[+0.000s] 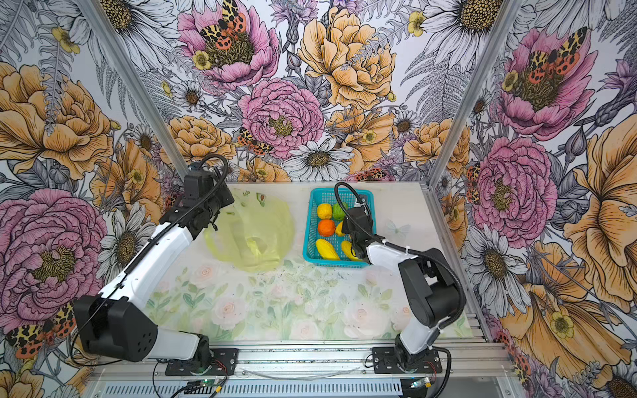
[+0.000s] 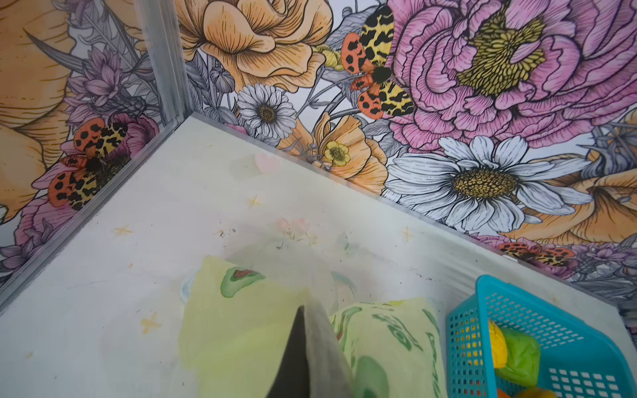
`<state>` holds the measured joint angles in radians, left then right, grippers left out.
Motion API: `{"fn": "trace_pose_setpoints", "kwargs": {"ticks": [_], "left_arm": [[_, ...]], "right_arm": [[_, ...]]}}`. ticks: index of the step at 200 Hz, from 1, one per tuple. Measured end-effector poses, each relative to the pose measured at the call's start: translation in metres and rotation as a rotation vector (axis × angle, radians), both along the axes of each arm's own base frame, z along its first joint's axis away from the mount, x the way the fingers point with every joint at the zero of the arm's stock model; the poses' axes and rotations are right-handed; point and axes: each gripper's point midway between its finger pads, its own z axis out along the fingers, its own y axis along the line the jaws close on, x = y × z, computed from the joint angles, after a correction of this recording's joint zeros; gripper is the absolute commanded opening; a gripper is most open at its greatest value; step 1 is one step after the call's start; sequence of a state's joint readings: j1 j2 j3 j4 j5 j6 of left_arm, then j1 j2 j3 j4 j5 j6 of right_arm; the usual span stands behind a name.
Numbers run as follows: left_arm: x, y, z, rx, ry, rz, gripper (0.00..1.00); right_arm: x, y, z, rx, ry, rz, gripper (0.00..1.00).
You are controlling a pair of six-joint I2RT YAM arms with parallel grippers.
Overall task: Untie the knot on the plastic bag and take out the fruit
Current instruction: 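Lift the pink fruit out of the bag and carry it over the basket, then release the pink fruit into the teal basket while the left gripper lowers the bag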
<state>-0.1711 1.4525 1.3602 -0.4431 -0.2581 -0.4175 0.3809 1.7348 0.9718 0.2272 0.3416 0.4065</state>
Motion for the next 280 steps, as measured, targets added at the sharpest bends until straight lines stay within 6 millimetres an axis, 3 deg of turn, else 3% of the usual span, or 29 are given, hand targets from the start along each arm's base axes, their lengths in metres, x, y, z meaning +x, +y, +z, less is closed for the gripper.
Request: {"fn": "trace_pose_setpoints", "kwargs": {"ticks": [21,51,70,111,131,186,201,218,236,248,256,261,267,280], "left_arm": [[0.022,-0.007,0.016,-0.021,-0.037,-0.025,0.0],[0.04,-0.014,0.023,-0.033,-0.06,-0.042,0.0],[0.051,-0.015,0.01,-0.029,-0.035,-0.041,0.0],[0.074,-0.022,-0.046,-0.022,0.074,-0.055,0.0],[0.079,-0.023,-0.064,-0.02,0.109,-0.058,0.0],[0.08,-0.028,-0.066,-0.019,0.111,-0.066,0.0],[0.079,-0.032,-0.067,-0.018,0.113,-0.074,0.0],[0.076,-0.04,-0.072,-0.015,0.123,-0.087,0.0],[0.07,-0.047,-0.077,-0.011,0.137,-0.102,0.19],[0.065,-0.049,-0.076,-0.002,0.138,-0.111,0.41],[0.06,-0.05,-0.073,-0.002,0.133,-0.111,0.58],[0.057,-0.05,-0.071,-0.003,0.129,-0.108,0.8],[0.053,-0.049,-0.066,-0.002,0.121,-0.106,0.97],[0.041,-0.046,-0.052,0.0,0.093,-0.098,0.99]], "right_arm": [[0.025,0.004,-0.012,-0.013,0.034,-0.001,0.0],[0.039,0.006,-0.018,-0.022,0.053,-0.005,0.0],[0.04,0.003,-0.019,-0.035,0.063,-0.018,0.0],[0.056,-0.007,-0.021,-0.074,0.085,-0.075,0.0],[0.063,-0.01,-0.024,-0.094,0.096,-0.097,0.01],[0.065,-0.023,-0.028,-0.14,0.112,-0.155,0.21],[0.068,-0.023,-0.029,-0.143,0.114,-0.159,0.34],[0.067,-0.023,-0.029,-0.147,0.116,-0.161,0.57],[0.067,-0.024,-0.03,-0.149,0.119,-0.163,0.7],[0.066,-0.024,-0.03,-0.15,0.122,-0.161,0.76],[0.066,-0.024,-0.03,-0.152,0.123,-0.158,0.78],[0.065,-0.023,-0.029,-0.153,0.124,-0.152,0.8],[0.063,-0.023,-0.029,-0.153,0.126,-0.146,0.82],[0.058,-0.023,-0.022,-0.147,0.12,-0.134,0.84]]}}
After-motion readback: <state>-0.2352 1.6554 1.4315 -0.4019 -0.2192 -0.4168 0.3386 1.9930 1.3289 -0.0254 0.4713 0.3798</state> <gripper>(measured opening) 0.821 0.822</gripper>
